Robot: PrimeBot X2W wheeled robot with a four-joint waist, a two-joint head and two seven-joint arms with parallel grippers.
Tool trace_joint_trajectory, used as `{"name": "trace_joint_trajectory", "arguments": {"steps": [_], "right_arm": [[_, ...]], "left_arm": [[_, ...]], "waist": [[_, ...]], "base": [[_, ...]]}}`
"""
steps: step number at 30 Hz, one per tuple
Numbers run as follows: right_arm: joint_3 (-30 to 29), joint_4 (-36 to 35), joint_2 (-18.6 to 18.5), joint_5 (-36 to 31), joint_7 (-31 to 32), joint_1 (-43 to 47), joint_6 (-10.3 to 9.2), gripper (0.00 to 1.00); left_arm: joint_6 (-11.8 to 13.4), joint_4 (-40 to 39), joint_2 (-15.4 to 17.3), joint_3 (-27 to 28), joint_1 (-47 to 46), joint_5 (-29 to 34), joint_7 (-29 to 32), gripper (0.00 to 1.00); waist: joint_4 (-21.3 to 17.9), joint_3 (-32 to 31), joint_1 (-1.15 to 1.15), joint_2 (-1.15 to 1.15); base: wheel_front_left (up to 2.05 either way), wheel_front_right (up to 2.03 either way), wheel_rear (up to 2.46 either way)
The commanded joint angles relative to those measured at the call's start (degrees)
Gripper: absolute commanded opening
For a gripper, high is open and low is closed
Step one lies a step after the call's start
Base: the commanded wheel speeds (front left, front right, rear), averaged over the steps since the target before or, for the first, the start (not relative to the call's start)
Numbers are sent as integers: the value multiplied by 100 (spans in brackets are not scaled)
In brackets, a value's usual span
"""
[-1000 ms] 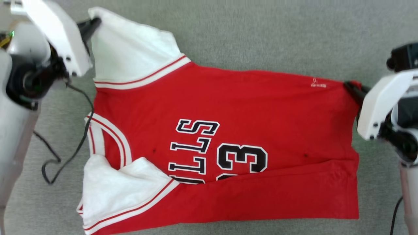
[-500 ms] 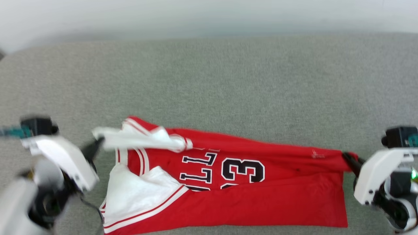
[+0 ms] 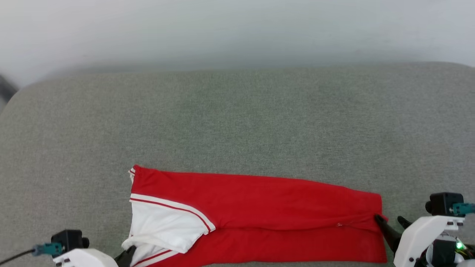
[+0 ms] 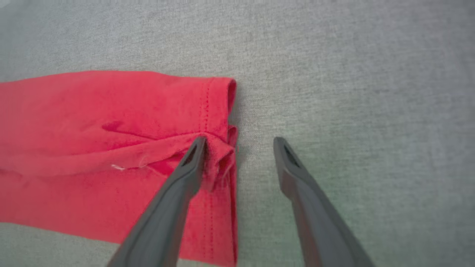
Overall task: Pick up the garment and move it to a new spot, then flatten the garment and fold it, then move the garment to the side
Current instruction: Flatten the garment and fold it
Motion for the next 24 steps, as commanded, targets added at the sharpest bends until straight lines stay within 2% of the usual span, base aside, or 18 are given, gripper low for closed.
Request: {"name": "trace_joint_trajectory", "arguments": {"steps": [1, 6, 10, 17, 24], "right_arm": [[13, -47, -48, -2, -105, 175, -5, 100], [-83, -568, -130, -12, -234, 601, -4, 100], [-181, -1238, -186, -86, -24, 849, -5, 100], [-587, -1846, -227, -14, 852, 832, -5, 100], [-1012, -1645, -389, 127, 2087, 687, -5, 100]], "left_arm": [[-3, 53, -58, -23, 158, 43, -127, 100], [56, 6, -185, 11, 331, 380, -798, 100], [169, -258, -216, 18, 359, 673, -1202, 100], [223, -780, -237, 43, 86, 1220, -1872, 100], [155, -1068, -356, -24, -217, 1911, -2526, 100]], "waist": [[-65, -163, 1, 0], [-118, -462, 1, 0], [-153, -626, 1, 0], [-64, -734, 1, 0], [256, -770, 1, 0]], "base": [[0, 0, 0], [0, 0, 0], [0, 0, 0], [0, 0, 0], [0, 0, 0]]}}
